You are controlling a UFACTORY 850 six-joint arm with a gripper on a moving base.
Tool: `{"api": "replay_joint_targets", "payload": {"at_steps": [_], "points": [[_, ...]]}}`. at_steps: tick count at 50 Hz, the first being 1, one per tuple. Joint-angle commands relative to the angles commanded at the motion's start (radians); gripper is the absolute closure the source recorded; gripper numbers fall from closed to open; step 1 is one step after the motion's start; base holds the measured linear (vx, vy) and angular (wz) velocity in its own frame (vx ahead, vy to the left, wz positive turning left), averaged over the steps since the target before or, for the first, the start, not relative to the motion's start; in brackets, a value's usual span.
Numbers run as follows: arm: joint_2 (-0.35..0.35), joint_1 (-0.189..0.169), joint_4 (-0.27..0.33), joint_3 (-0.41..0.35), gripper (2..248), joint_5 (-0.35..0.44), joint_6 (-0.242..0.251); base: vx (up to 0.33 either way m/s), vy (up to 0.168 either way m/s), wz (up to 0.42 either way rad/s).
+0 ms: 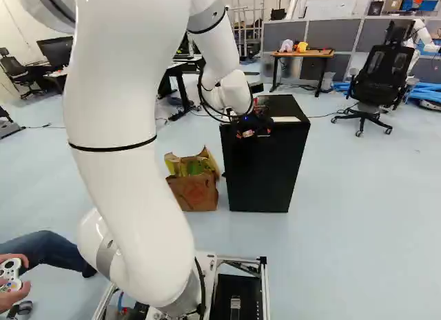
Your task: Grab a drink from the fridge
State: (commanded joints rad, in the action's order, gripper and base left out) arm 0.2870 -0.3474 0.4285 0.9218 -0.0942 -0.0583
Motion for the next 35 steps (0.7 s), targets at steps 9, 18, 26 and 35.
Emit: {"api": "replay_joint_targets", "payload": {"at_steps": [9,18,26,35], "points": [[-0.036,-0.01,0.0,-0.044,3,0.0,0.0,0.0,0.0,0.0],[-0.074,-0.019,-0.002,-0.089,3,0.023,0.0,0.0,0.0,0.0],[-0.109,-0.025,-0.012,-0.13,3,0.066,0.0,0.0,0.0,0.0],[-0.152,-0.029,-0.027,-0.178,3,0.119,0.0,0.0,0.0,0.0]]}}
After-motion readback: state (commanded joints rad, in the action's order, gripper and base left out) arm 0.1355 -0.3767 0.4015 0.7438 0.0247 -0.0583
